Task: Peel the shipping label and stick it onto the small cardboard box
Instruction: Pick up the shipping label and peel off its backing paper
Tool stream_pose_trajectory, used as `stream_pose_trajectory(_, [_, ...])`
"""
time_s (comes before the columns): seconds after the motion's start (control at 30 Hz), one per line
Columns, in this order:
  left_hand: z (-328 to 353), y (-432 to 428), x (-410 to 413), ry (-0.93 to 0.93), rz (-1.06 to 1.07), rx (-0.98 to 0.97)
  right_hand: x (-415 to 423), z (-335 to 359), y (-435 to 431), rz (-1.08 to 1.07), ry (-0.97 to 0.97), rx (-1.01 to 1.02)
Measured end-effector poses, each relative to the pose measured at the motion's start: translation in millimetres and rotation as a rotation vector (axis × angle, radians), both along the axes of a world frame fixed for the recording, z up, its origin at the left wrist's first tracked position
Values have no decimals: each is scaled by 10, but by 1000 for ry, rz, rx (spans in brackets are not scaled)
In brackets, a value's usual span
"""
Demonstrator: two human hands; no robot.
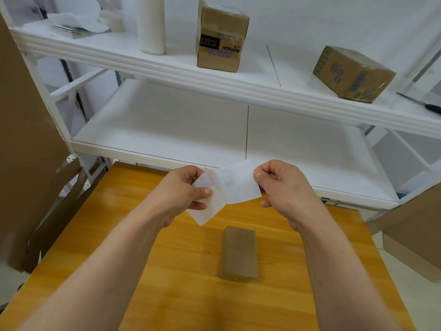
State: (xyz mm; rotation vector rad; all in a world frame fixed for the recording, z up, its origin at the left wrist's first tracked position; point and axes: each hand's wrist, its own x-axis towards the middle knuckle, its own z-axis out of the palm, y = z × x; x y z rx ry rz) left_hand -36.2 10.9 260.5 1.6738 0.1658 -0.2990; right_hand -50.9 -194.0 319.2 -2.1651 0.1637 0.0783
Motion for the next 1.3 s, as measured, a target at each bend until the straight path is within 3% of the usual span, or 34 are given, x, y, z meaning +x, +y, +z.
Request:
stream_pose_trajectory(0.33, [-175,20,29,49,8,-38,87,-160,6,-15,32,-10])
stream_pose_trajectory(0.73, [-375,-54,86,145,25,123,170,-391,-25,-32,108,-58])
stream_pose_trajectory(1.3, [-701,-263,181,200,8,33,238,-712,-169,-93,191,-131])
